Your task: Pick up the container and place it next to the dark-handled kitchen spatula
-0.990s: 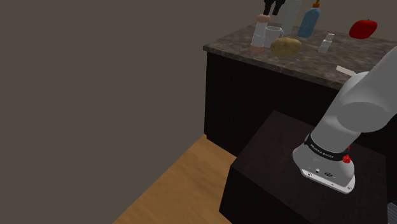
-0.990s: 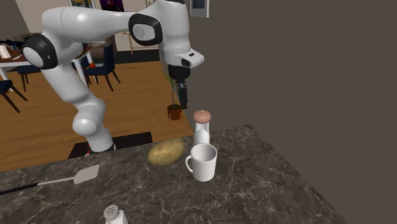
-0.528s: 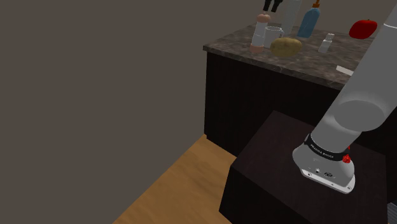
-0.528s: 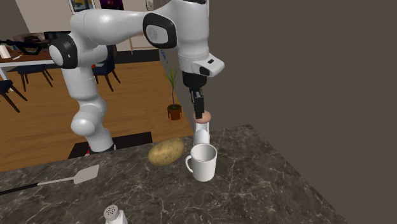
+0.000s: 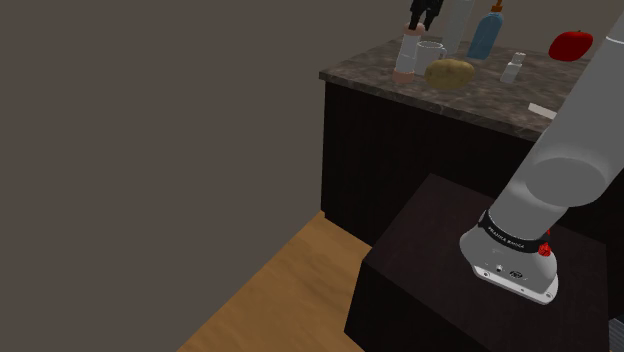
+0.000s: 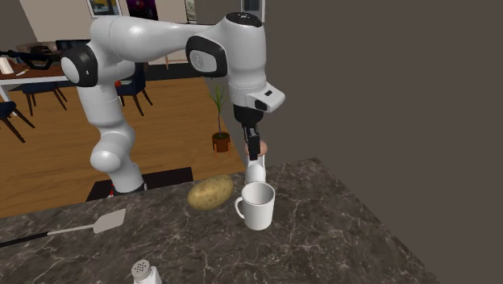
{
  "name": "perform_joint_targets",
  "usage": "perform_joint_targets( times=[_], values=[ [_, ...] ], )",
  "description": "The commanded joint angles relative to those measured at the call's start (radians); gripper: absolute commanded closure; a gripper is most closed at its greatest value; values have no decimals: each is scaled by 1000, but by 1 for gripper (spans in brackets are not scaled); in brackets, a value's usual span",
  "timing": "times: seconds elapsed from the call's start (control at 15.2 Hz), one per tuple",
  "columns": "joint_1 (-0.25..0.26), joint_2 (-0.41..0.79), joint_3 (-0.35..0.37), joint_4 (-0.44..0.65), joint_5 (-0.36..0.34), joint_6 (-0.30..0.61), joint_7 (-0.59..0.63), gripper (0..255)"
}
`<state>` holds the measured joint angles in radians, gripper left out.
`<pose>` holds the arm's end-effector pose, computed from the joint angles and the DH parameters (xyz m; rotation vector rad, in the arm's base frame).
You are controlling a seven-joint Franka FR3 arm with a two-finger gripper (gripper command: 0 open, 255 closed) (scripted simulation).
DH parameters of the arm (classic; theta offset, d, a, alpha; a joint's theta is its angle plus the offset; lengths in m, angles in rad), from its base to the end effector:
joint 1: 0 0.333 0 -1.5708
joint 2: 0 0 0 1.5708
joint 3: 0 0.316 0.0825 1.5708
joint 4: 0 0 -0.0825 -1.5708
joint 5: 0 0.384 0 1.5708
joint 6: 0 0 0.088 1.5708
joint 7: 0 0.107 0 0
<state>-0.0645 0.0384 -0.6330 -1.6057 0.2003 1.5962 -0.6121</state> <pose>0.4500 -0.3419 0.5944 -2.9709 0.1407 -0.1135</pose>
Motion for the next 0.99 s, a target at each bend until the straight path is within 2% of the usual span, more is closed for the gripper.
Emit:
perform_joint_targets(
  times=[0.0, 0.4, 0.46, 0.92],
  values=[
    [0, 0, 0, -6, 0, 7, 0, 0],
    [0, 0, 0, -6, 0, 6, -1, 0],
    [0, 0, 0, -6, 0, 6, -1, 255],
    [0, 1, 0, -5, 1, 6, -1, 255]
  ],
)
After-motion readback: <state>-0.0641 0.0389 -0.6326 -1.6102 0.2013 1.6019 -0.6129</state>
